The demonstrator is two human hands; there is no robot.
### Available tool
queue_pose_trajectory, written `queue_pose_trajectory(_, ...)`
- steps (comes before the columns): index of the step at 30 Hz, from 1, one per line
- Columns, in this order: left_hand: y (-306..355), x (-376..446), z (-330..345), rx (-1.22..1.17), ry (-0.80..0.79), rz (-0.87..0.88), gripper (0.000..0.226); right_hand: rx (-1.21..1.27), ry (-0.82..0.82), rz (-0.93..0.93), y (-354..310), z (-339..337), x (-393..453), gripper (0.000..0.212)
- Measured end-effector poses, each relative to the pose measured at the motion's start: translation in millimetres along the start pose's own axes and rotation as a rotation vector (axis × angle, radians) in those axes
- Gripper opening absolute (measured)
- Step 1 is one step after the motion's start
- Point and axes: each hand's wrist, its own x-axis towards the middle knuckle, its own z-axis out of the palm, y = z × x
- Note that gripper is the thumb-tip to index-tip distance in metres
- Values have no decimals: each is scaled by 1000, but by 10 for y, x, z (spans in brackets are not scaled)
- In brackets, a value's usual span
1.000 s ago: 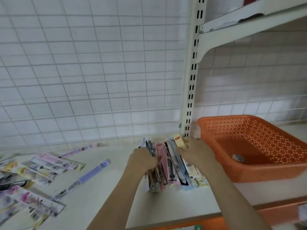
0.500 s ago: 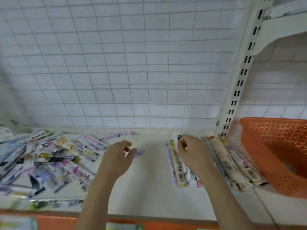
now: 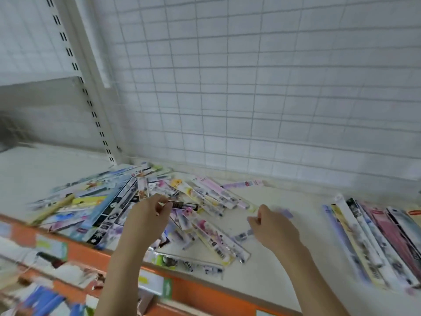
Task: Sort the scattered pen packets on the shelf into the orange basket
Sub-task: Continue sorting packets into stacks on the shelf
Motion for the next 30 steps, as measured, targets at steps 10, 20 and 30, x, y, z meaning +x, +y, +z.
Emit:
queue_pose_trajectory(10, -228, 471, 3, -29, -91, 164, 24, 128, 162, 237, -240, -126, 18, 16)
queue_pose_trajectory(20, -470, 710, -40, -108, -138, 218, 17, 56, 216, 129, -616, -147, 250, 28)
queue_pose_trajectory(30, -606, 770, -171, -103, -56, 142, 22, -72, 50, 62, -809, 72, 749, 35)
